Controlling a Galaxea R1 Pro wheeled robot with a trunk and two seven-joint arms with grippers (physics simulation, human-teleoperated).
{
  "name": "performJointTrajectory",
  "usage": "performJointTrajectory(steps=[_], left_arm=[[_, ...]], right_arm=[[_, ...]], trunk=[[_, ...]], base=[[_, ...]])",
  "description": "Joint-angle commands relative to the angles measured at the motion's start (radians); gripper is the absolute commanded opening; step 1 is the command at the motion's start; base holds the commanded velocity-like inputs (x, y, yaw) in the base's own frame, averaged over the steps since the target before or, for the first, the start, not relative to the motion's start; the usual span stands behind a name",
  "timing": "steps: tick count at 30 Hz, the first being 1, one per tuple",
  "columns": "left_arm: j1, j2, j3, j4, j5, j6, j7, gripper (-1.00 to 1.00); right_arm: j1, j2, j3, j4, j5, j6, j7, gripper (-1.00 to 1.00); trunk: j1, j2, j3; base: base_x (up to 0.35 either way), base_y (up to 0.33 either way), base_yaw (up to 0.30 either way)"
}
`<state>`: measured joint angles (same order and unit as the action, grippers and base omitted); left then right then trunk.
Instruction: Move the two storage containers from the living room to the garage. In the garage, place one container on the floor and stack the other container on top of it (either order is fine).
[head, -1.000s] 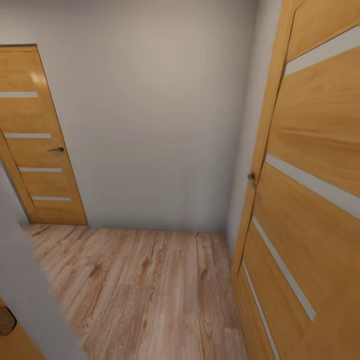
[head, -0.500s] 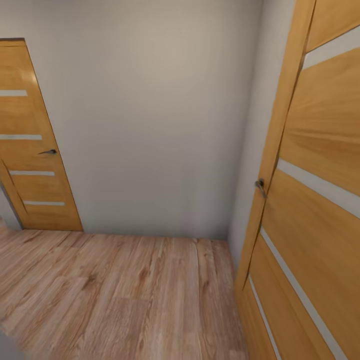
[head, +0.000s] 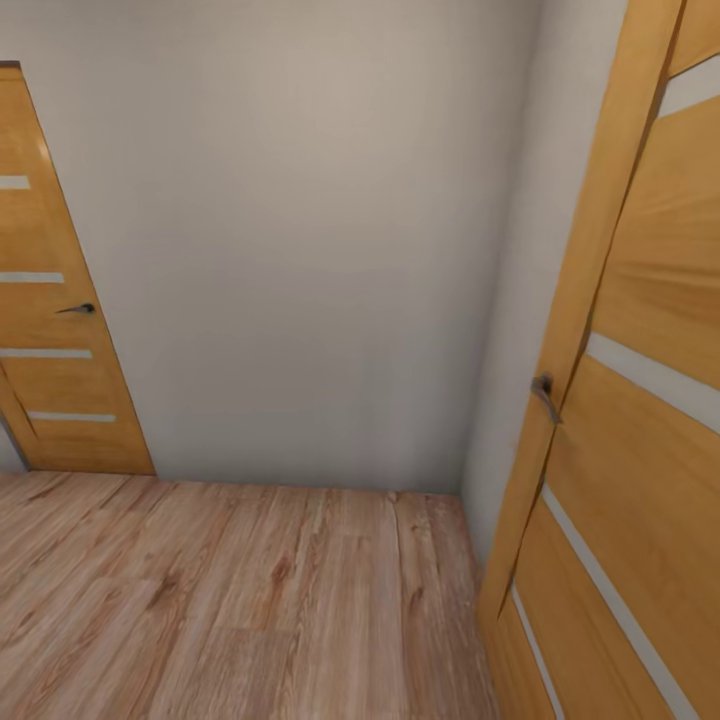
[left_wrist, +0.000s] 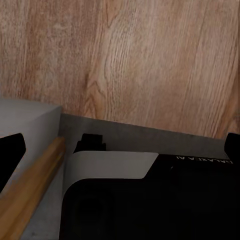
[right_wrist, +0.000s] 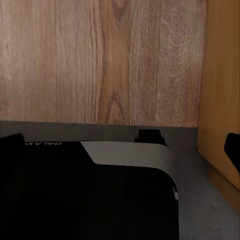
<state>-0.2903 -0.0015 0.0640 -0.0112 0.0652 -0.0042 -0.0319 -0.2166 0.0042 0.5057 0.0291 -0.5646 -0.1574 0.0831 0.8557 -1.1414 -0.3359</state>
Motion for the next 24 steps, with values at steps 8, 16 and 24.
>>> performJointTrajectory(steps=[8,16,24], left_arm=[[-0.001,0.000,0.006,0.000,0.007,0.000,-0.003,1.00],[-0.001,0.002,0.005,0.000,0.007,0.000,-0.003,1.00],[-0.001,0.003,0.005,0.000,0.007,0.000,-0.003,1.00]], right_arm=[[-0.001,0.000,0.007,0.003,-0.011,-0.005,0.006,1.00],[-0.001,0.000,0.007,0.003,-0.011,-0.005,0.006,1.00],[-0.001,0.000,0.007,0.003,-0.011,-0.005,0.006,1.00]], trunk=[[0.001,-0.001,-0.001],[0.001,-0.001,-0.001],[0.001,-0.001,-0.001]], base=[[0.187,0.000,0.000],[0.091,0.000,0.000],[0.297,0.000,0.000]])
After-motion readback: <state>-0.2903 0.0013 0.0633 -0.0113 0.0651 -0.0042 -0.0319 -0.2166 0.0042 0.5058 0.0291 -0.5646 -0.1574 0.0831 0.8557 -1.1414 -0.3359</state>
